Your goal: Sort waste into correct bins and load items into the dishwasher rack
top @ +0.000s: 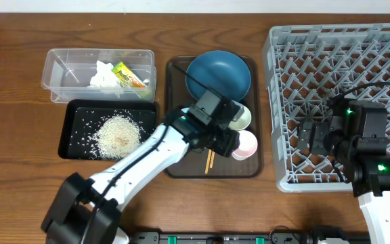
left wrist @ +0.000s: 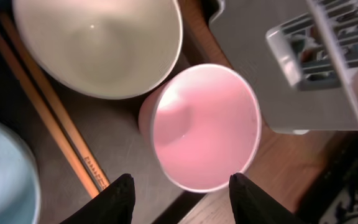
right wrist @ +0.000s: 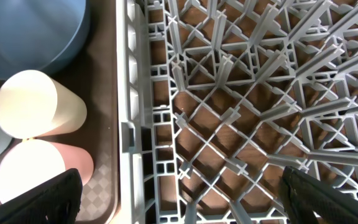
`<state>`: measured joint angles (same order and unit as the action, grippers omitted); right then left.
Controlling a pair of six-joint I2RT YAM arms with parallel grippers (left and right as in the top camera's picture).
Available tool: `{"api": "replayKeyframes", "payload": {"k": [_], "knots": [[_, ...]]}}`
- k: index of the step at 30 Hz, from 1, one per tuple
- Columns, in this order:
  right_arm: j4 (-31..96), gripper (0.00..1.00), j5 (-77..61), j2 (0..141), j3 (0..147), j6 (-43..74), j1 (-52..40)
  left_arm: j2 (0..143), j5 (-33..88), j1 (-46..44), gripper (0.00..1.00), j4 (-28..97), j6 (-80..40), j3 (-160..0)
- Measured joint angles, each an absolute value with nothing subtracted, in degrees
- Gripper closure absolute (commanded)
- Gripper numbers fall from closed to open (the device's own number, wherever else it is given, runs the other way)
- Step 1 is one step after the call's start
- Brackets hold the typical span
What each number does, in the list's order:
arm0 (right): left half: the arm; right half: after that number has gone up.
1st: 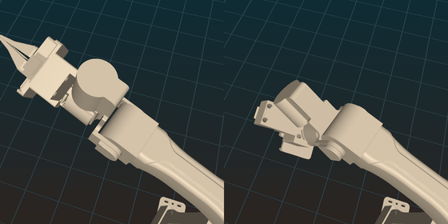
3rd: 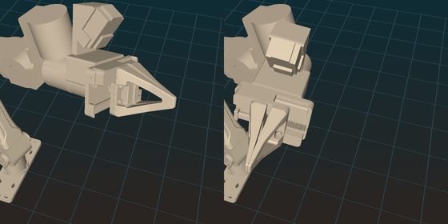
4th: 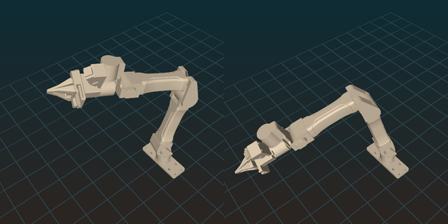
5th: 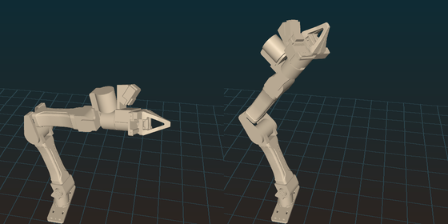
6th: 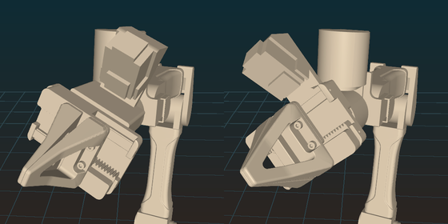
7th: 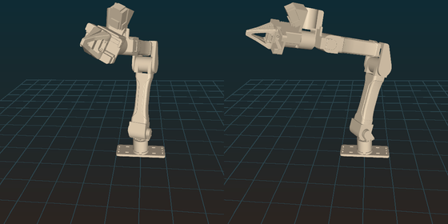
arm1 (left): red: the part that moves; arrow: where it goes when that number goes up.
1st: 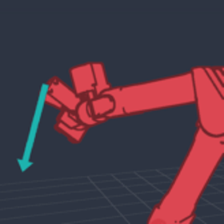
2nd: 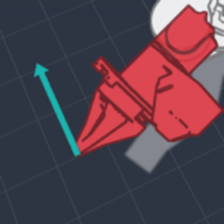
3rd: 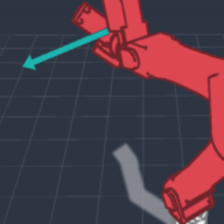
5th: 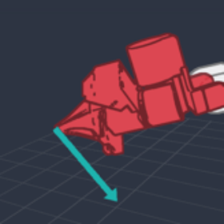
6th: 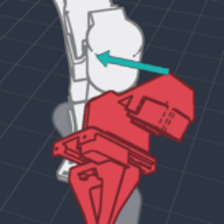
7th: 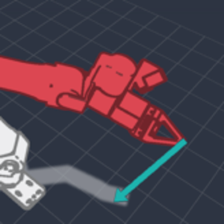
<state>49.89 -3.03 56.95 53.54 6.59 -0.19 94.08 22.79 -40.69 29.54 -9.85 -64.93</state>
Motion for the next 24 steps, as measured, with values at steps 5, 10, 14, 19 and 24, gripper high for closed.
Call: {"api": "replayKeyframes", "payload": {"k": [5,10,14,19,24], "knots": [[49.91,0.01,-3.03,56.95,53.54,6.61,-0.19,98.24,18.87,-41.15,0.53,28.16,-12.93,-64.93],[49.91,0.01,-3.03,56.95,53.54,6.59,-0.19,101.67,17.61,-41.15,0.78,28.69,-16.40,-64.93],[49.91,0.01,-3.03,56.95,53.54,6.59,-0.19,101.91,17.65,-41.15,0.94,30.02,-18.11,-64.93],[49.93,0.01,-2.90,56.95,53.54,6.61,-0.19,101.27,17.80,-41.15,0.94,33.30,-19.16,-64.93],[49.91,0.02,0.32,56.95,53.54,6.61,-0.19,96.03,17.80,-40.53,0.94,36.14,-19.53,-64.93]]}}
